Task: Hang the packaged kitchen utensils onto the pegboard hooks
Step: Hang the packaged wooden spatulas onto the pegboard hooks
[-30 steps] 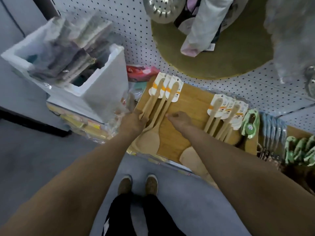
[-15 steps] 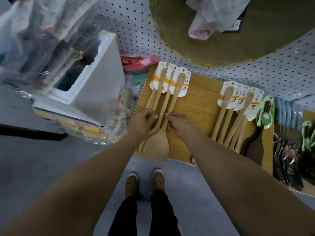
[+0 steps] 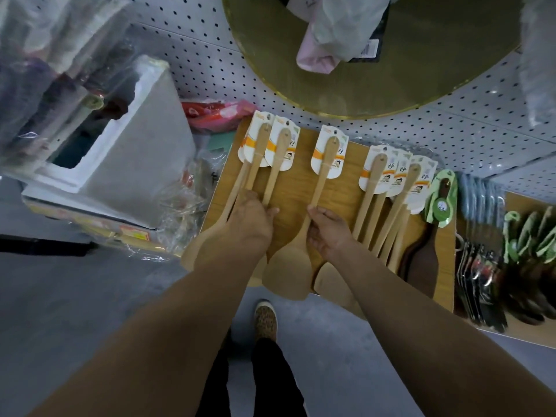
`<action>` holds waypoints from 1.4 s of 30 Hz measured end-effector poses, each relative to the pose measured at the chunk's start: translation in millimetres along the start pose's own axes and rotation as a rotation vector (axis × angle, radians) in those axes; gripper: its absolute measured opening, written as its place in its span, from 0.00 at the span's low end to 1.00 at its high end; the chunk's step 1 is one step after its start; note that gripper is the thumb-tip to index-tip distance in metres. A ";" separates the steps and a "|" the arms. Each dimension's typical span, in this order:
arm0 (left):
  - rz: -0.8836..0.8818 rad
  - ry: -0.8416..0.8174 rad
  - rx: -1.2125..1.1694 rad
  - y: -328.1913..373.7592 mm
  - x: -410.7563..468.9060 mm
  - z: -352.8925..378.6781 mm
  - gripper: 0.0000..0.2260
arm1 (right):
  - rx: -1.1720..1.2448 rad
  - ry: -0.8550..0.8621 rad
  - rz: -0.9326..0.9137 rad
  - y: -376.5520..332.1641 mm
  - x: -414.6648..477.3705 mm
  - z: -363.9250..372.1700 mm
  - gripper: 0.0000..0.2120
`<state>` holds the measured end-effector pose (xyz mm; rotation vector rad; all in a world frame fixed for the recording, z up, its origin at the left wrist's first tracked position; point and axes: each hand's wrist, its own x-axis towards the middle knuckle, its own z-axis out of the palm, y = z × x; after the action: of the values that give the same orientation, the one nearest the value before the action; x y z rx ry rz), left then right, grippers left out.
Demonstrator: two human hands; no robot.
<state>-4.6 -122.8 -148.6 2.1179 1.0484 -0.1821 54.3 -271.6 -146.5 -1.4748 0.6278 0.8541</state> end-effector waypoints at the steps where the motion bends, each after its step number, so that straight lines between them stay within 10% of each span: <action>1: 0.000 0.019 0.019 0.9 0.2 2.6 0.18 | 0.009 -0.007 0.000 0.8 -2.6 -3.2 0.05; 23: 0.002 -0.360 -0.518 45.6 -146.5 18.4 0.05 | 0.325 0.269 -0.168 18.7 -180.4 -126.7 0.02; 42: 0.368 -0.716 -0.592 298.9 -498.3 245.1 0.05 | 0.577 0.615 -0.525 65.8 -398.6 -568.5 0.06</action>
<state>-65.0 -715.2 59.3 1.4773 0.2314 -0.3631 -149.3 -883.2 119.7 -1.2552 0.7977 -0.2053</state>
